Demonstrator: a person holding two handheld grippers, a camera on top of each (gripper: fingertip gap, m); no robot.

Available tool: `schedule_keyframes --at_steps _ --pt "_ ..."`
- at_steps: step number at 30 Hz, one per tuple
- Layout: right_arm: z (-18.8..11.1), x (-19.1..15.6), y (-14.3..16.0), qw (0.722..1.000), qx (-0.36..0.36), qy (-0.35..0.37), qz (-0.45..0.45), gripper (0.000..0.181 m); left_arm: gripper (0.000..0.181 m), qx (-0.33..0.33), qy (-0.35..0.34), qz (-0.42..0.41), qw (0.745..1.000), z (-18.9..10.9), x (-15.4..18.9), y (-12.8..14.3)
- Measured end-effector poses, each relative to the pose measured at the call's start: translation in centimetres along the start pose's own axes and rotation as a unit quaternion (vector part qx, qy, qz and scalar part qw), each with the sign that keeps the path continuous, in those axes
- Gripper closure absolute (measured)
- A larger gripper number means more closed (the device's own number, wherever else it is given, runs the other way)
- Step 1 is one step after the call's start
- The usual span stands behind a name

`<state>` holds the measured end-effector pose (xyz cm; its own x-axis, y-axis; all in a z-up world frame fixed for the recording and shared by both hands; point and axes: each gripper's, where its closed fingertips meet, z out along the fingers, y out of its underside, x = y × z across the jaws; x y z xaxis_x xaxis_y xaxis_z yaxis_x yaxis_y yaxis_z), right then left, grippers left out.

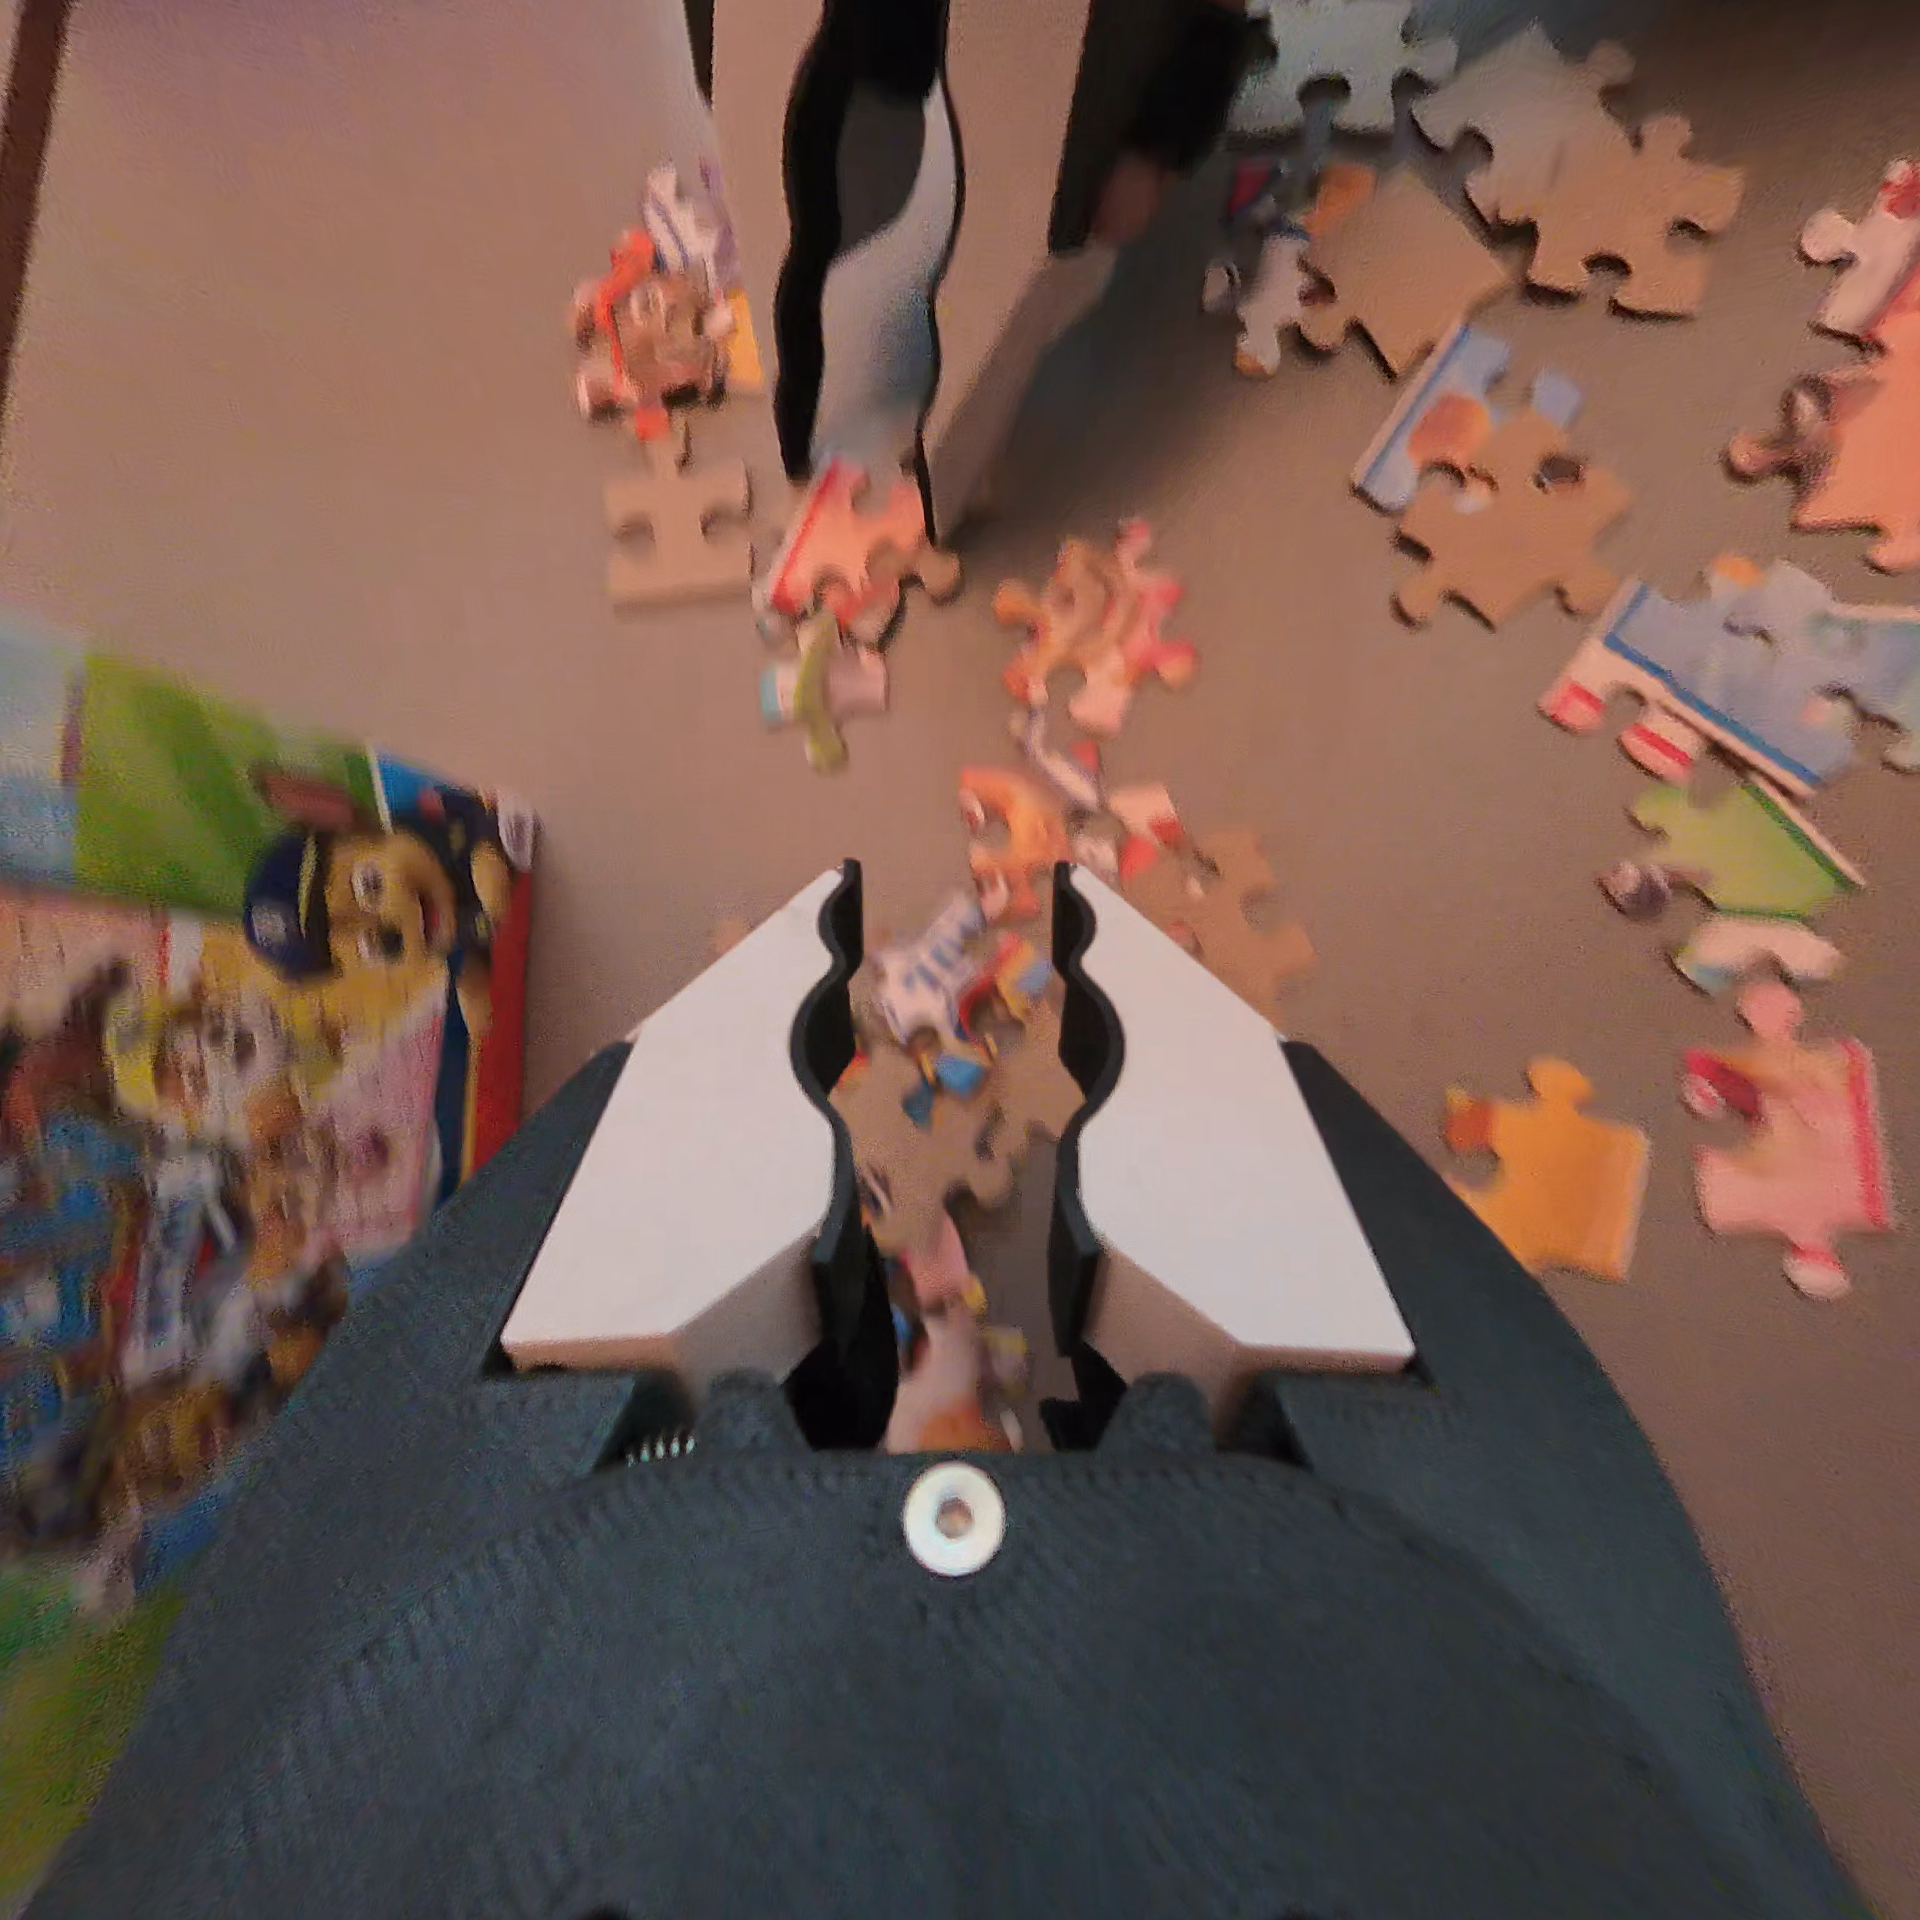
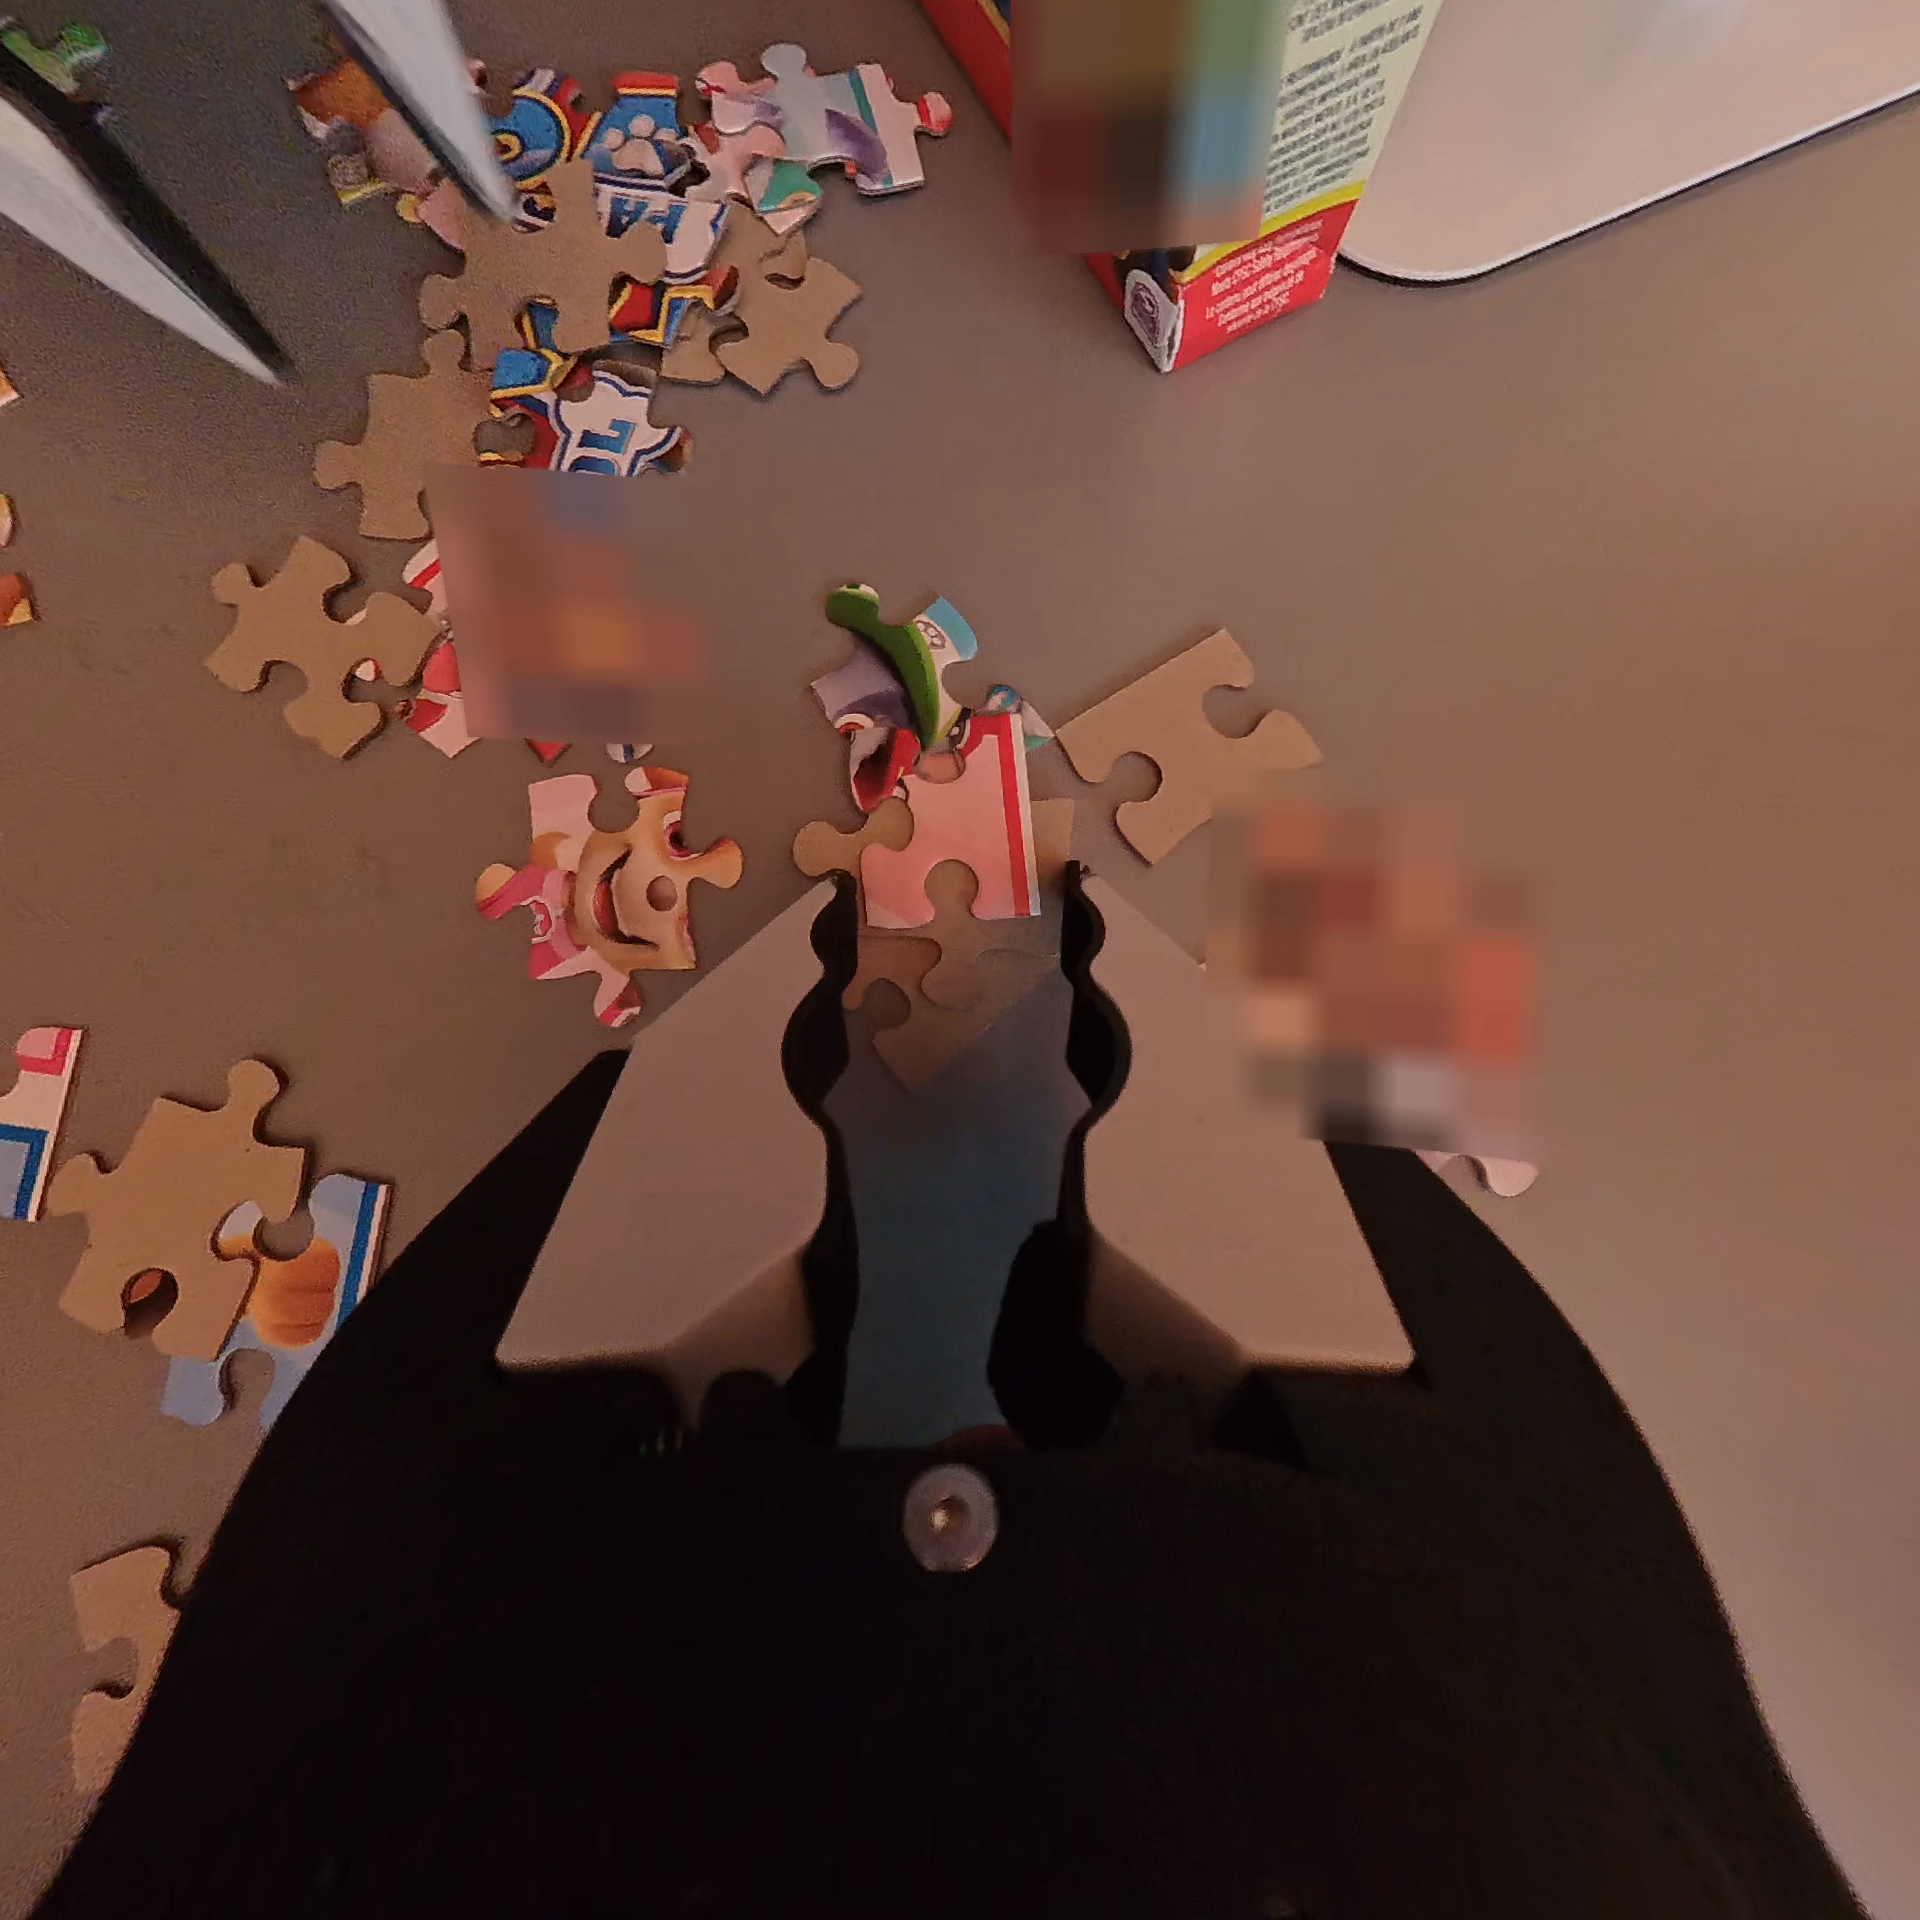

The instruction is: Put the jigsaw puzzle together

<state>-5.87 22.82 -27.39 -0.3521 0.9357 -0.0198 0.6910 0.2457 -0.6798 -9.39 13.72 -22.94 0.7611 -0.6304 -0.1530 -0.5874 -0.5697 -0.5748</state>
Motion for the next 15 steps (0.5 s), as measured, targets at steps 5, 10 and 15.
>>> schedule_keyframes --at_steps 5,10,15 --pt "-0.3 -1.2 -0.3 0.999 0.017 -0.008 -0.043 0.143 0.144 -0.04 0.02 0.041 0.998 5.9 -1.2 -2.0" --pt "-1.0 -2.0 -0.8 0.996 0.042 -0.015 -0.075 0.143 0.15 -0.03 0.069 0.009 0.997 8.1 -1.2 -2.8" --pt "-1.1 -1.9 -0.7 0.996 0.041 -0.01 -0.084 0.143 0.153 -0.014 0.088 -0.011 0.996 8.2 -0.8 -3.0"
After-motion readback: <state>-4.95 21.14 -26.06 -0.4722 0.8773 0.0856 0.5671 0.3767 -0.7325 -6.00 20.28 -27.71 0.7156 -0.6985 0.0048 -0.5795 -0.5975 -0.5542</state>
